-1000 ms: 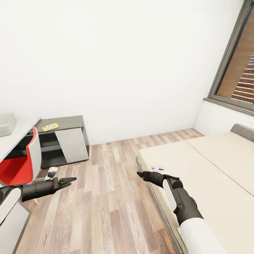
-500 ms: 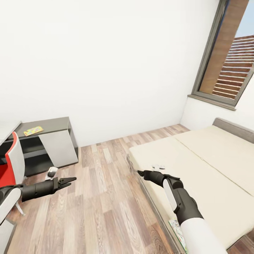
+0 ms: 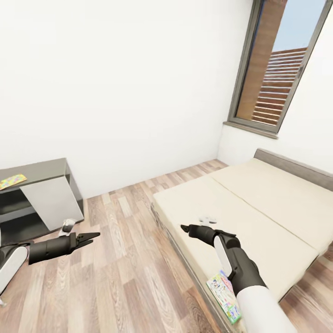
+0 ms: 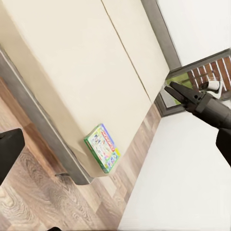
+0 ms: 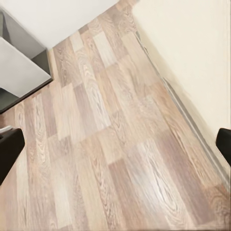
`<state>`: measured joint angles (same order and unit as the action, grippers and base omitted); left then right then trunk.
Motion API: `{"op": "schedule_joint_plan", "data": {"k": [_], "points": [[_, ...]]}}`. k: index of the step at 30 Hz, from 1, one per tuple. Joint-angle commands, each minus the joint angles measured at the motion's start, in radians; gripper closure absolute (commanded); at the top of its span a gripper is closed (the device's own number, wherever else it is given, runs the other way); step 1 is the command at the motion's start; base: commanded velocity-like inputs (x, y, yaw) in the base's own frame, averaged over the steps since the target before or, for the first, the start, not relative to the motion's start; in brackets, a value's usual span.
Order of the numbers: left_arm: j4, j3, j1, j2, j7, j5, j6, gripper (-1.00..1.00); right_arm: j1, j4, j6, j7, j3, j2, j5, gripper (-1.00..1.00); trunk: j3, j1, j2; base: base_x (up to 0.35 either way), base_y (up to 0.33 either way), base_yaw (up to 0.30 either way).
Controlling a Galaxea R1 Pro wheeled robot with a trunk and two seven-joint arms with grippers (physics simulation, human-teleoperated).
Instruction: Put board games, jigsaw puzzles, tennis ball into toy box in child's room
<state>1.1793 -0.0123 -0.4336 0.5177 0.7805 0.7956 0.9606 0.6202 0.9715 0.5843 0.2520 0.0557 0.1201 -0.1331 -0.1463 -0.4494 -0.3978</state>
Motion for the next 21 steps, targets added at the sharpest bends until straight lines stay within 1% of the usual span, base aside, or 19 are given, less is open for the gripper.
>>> {"op": "schedule_joint_plan", "data": {"k": [1, 3, 5, 11, 13, 21], "points": [[0.0, -0.001, 0.0, 0.0, 0.003, -0.001, 0.004, -1.0, 0.001, -0.001, 0.006, 0.003, 0.004, 0.001, -0.005, -1.0, -0.002, -0.001, -0.002, 0.0, 0.0, -0.279], [0.0, -0.001, 0.0, 0.0, 0.002, -0.001, 0.003, -1.0, 0.001, -0.002, 0.006, 0.003, 0.007, 0.001, -0.005, -1.0, -0.002, -0.001, -0.002, 0.0, 0.0, -0.28], [-0.001, 0.0, 0.0, 0.0, 0.002, -0.001, 0.003, -1.0, 0.001, -0.003, 0.006, 0.003, 0.019, 0.002, -0.005, -1.0, -0.002, -0.001, -0.002, 0.0, 0.0, -0.28], [-0.006, -0.001, -0.001, 0.0, 0.002, -0.001, 0.003, -1.0, 0.001, -0.003, 0.006, 0.003, 0.075, 0.006, -0.005, -1.0, -0.002, -0.001, -0.002, 0.0, 0.0, -0.28], [-0.014, -0.001, -0.002, 0.001, 0.002, -0.001, 0.003, -1.0, 0.001, -0.004, 0.006, 0.003, 0.084, 0.006, -0.005, -1.0, -0.002, -0.001, -0.002, 0.0, 0.0, -0.28], [-0.029, -0.001, -0.003, 0.0, -0.001, -0.001, 0.002, -1.0, 0.001, -0.015, 0.006, 0.003, 0.096, 0.007, -0.005, -1.0, -0.002, -0.001, -0.002, 0.0, 0.0, -0.281]]}}
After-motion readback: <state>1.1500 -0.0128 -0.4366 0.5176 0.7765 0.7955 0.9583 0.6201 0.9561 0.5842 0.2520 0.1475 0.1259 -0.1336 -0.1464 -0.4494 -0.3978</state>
